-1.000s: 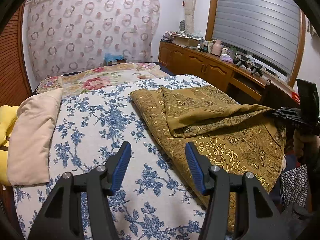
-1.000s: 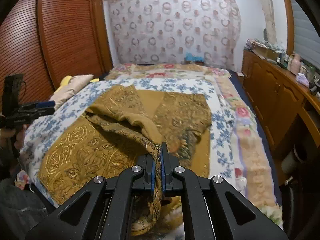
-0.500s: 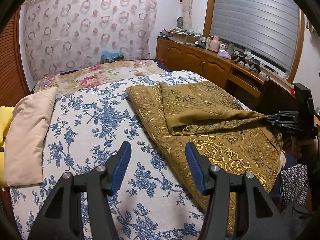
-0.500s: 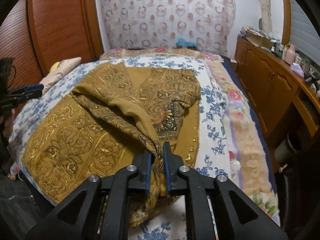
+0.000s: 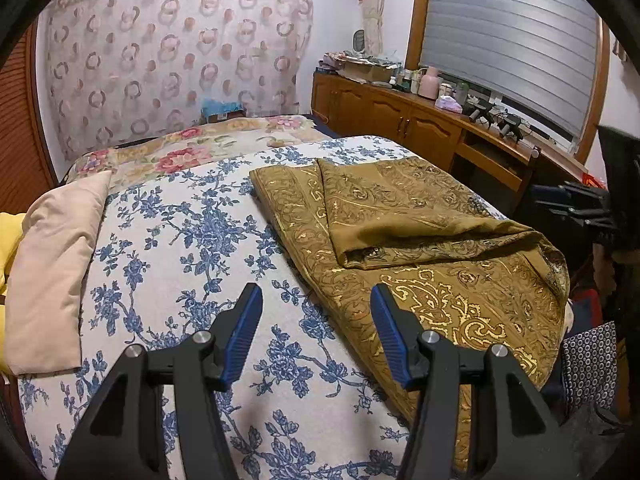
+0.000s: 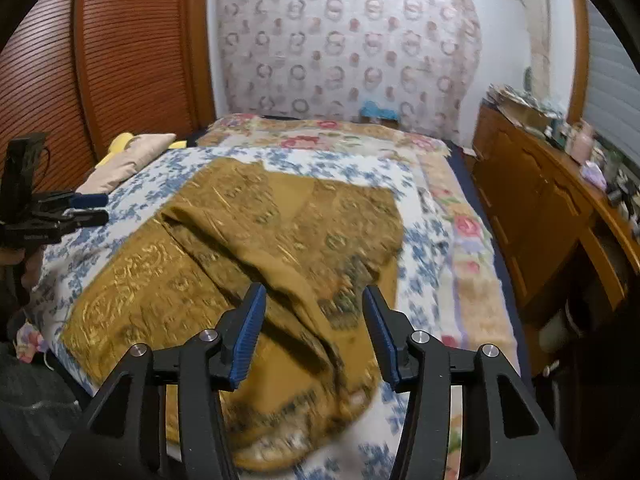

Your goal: Fold small clothes

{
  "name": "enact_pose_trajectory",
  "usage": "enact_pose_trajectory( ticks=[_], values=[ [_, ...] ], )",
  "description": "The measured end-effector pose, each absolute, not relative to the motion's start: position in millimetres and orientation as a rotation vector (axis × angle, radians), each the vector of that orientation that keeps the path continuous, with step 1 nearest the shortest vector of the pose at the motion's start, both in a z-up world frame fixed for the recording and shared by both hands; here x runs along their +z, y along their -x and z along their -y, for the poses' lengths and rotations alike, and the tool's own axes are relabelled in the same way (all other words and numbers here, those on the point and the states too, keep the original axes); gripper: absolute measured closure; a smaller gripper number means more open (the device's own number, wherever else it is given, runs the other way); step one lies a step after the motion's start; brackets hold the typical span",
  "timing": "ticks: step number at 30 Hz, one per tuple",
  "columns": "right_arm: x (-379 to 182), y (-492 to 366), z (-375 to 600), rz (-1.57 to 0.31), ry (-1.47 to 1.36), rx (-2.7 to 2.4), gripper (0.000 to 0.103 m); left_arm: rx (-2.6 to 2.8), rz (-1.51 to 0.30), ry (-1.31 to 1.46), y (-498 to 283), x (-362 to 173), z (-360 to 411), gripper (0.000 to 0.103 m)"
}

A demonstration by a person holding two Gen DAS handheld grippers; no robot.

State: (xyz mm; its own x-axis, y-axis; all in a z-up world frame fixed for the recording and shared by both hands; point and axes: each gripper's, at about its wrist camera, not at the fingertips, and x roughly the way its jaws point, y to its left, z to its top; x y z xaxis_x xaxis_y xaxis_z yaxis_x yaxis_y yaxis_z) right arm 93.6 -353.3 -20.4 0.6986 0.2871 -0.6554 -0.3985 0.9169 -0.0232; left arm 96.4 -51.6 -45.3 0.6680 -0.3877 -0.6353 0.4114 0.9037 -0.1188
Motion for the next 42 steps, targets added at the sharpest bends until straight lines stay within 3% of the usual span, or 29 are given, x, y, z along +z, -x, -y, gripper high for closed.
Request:
enact_pose_trajectory(
  ticks=[13,18,38,40,42],
  values=[
    [-57,-162,257,-0.815,0.293,0.585,0.050,-0.433,-0.772,-0.056,-132,-61,49,0.048],
    [-70,-177,234,-0.859,0.321,0.643,0.043,-0.426,-0.792,-0.057,-145,-61,47,0.048],
    [-94,-183,213,-0.892,0.371,0.664,0.037,-0.465,-0.867,-0.047,-201,-51,55,0.048],
    [-93,-183,213,-0.888,0.365,0.654,0.046,-0.469,-0.871,-0.049,-203,-51,56,0.048],
    [-90,-189,220,-0.891,0.339,0.638,0.080,-0.475,-0.874,-0.046,-207,-51,58,0.048]
  ],
)
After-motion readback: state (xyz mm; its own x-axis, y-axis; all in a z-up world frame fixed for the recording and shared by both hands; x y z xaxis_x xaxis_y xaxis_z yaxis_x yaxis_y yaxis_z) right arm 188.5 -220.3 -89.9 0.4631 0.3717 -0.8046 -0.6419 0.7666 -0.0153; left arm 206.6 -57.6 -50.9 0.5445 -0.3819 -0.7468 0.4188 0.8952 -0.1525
